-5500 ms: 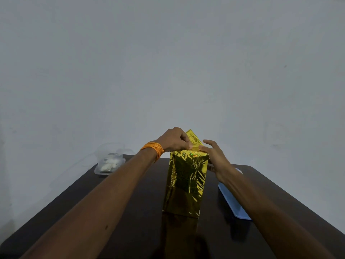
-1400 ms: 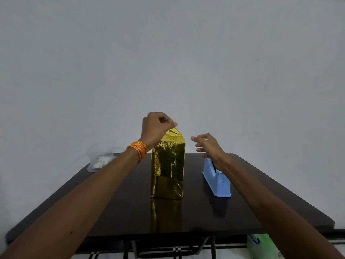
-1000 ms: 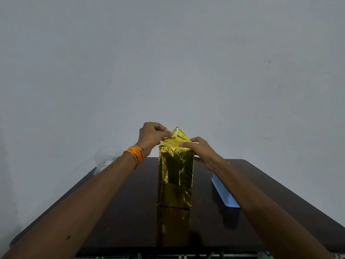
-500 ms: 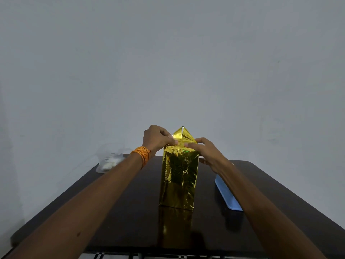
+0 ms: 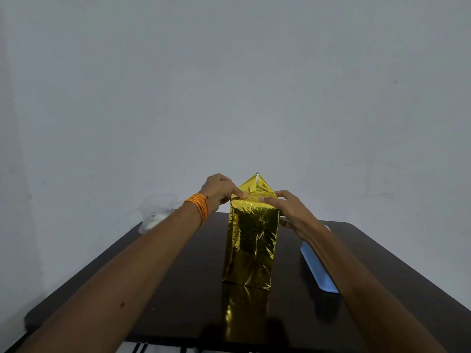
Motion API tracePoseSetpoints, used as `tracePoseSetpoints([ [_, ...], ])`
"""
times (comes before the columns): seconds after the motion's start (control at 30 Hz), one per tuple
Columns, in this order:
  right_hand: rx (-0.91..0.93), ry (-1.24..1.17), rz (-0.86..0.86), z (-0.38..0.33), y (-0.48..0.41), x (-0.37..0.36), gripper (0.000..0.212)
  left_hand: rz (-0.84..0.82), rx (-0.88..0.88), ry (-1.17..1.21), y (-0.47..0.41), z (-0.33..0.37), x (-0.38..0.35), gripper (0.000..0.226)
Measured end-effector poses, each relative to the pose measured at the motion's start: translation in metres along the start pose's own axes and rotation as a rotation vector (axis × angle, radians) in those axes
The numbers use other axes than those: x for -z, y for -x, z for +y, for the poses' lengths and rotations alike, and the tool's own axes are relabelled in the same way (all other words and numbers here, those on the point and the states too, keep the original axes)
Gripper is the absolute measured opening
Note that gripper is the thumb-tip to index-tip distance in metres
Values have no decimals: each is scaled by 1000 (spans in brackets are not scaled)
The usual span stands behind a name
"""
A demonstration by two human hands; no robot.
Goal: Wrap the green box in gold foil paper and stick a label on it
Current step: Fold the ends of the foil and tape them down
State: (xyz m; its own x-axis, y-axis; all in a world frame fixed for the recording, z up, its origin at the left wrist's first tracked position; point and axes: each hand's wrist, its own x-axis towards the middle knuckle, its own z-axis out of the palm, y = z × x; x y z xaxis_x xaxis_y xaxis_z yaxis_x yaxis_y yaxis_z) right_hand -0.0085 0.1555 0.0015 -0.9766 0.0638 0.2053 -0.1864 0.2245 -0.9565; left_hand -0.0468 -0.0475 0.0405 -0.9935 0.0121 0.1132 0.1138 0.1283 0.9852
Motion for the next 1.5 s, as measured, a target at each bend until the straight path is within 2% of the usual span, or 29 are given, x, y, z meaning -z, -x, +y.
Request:
tracePoseSetpoints([
  [0.07, 1, 7, -1, -1, 0, 0, 47, 33, 25, 54, 0, -3, -1, 30],
  [0.1, 1, 9, 1, -1, 1, 0, 48, 46, 38, 76, -2, -6, -2, 27],
  [0.2, -3, 4, -1, 1, -1, 0, 50, 69, 33, 92, -4, -16, -4, 33],
  [0.33, -10, 6, 8, -1, 3, -1, 49, -35, 1, 36, 1, -19, -8, 59],
  [0.43, -7, 5, 11, -3, 5, -2, 47, -92, 8, 62, -2, -19, -9, 56],
  [0.57, -11, 17, 10, -3, 6, -4, 49, -78, 51, 199, -4, -28, -9, 23],
  [0.7, -8, 8, 7, -4, 7, 0, 47, -48, -9, 195, -7, -39, -7, 34],
  [0.8, -17, 22, 8, -3, 6, 0, 49, -117, -35, 201, -8, -44, -3, 47],
  [0.93, -23, -2, 11, -2, 3, 0, 50, -197, -31, 222, -3, -47, -5, 24],
  [1.1, -36, 36, 1, -7, 1, -3, 52, -75, -48, 280, 2, -50, -12, 19],
  [1.23, -7, 58, 20, -7, -4, -2, 53, 28, -150, 215, 7, -51, -20, 20],
  [1.3, 72, 149, 158, -4, -5, -1, 51, 100, -205, 139, 12, -52, -24, 23],
  [1.4, 241, 278, 463, -2, 1, -2, 34, 246, -264, 57, 23, -53, -31, 25],
  [1.43, 304, 317, 521, -2, 6, -3, 27, 284, -265, 58, 25, -54, -33, 27],
  [1.5, 419, 398, 516, -8, 16, -10, 16, 352, -254, 51, 28, -55, -34, 31],
])
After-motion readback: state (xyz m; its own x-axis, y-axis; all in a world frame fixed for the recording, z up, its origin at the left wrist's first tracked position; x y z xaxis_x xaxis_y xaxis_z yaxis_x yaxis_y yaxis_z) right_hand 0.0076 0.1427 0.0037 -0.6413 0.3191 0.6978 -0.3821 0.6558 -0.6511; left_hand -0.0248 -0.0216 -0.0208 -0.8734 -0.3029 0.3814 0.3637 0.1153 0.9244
